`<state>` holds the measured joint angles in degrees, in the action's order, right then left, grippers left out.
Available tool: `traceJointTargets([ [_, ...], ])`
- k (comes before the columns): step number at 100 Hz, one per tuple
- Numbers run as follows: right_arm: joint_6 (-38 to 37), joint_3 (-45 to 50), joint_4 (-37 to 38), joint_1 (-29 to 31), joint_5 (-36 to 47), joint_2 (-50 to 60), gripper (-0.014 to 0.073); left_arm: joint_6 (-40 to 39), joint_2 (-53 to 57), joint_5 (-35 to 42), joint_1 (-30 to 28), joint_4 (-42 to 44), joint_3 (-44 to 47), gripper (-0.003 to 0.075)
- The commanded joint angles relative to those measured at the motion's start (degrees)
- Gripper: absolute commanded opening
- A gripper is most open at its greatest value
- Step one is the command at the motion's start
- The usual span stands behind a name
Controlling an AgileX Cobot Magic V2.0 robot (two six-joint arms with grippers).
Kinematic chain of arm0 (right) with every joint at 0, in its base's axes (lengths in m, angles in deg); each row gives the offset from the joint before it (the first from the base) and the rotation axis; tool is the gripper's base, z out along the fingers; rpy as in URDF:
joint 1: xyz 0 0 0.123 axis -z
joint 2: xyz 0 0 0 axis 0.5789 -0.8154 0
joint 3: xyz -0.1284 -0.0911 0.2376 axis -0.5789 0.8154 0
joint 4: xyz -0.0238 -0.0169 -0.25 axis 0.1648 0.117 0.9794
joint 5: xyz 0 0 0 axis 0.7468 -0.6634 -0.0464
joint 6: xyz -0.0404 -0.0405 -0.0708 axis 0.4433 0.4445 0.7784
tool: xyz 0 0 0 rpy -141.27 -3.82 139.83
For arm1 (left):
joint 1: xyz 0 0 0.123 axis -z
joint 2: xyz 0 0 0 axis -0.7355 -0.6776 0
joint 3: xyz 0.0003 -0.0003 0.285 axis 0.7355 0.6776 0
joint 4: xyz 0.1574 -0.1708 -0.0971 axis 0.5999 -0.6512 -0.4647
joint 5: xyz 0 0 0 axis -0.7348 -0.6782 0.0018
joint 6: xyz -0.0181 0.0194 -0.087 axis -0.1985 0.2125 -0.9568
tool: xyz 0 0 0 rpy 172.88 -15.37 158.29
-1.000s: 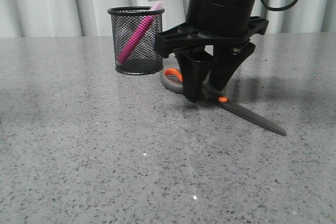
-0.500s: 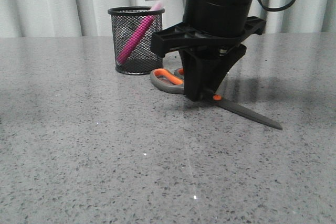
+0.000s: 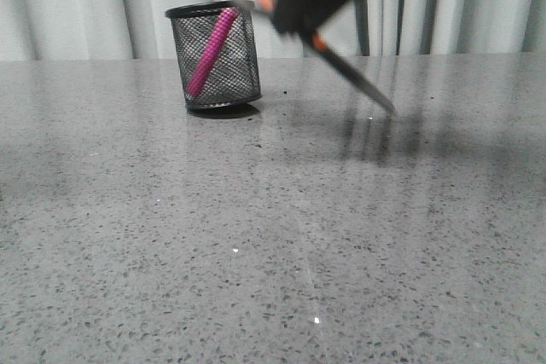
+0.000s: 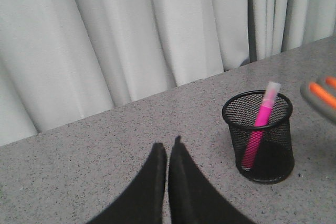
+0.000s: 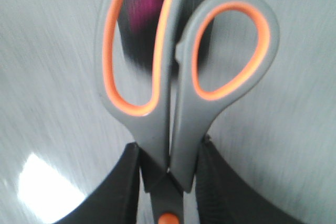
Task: Put pen and scissors into bin
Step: 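Lift the scissors with the right gripper over the mesh cup, then lower the scissors blades-first into the cup and open the right gripper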
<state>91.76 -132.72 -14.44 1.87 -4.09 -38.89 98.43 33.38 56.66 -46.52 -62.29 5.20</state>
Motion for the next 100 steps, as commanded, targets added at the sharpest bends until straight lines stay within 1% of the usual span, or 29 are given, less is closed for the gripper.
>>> traceJointTargets([
  [1, 0.2, 0.7, -0.1, 0.1, 14.8, 5.4, -0.0071, -0.7, 0.6, 1.9, -0.2, -2.1, -1.6, -0.0019],
  [5, 0.2, 0.8, -0.1, 0.1, 18.9, 5.6, -0.0071, -0.7, 0.6, 1.9, -0.2, -2.1, -1.6, -0.0019],
  [15, 0.2, 0.1, -0.2, 0.1, 22.8, 5.1, -0.0071, -0.7, 0.6, 1.9, -0.2, -2.1, -1.6, -0.0019],
  [25, 0.2, 0.1, -0.2, 0.0, 30.8, 3.6, -0.0071, -0.7, 0.6, 1.9, -0.2, -2.1, -1.6, -0.0019],
  [42, 0.2, 0.1, -0.2, 0.0, 54.3, -2.8, -0.0071, -0.7, 0.6, 1.9, -0.2, -2.1, -1.6, -0.0019],
  [51, 0.2, 0.1, -0.2, 0.0, 62.1, -6.4, -0.0071, -0.7, 0.6, 1.9, -0.2, -2.1, -1.6, -0.0019],
  [58, 0.2, 0.1, -0.2, -0.1, 64.4, -9.2, -0.0071, -0.7, 0.6, 1.9, -0.2, -2.1, -1.6, -0.0019],
  [76, 0.2, 0.1, -0.2, -0.1, 66.7, -14.1, -0.0071, -0.7, 0.6, 1.9, -0.2, -2.1, -1.6, -0.0019],
  [100, 0.2, 0.1, -0.2, -0.1, 64.0, -15.4, -0.0071, -0.7, 0.6, 1.8, -0.2, -2.1, -1.6, -0.0019],
])
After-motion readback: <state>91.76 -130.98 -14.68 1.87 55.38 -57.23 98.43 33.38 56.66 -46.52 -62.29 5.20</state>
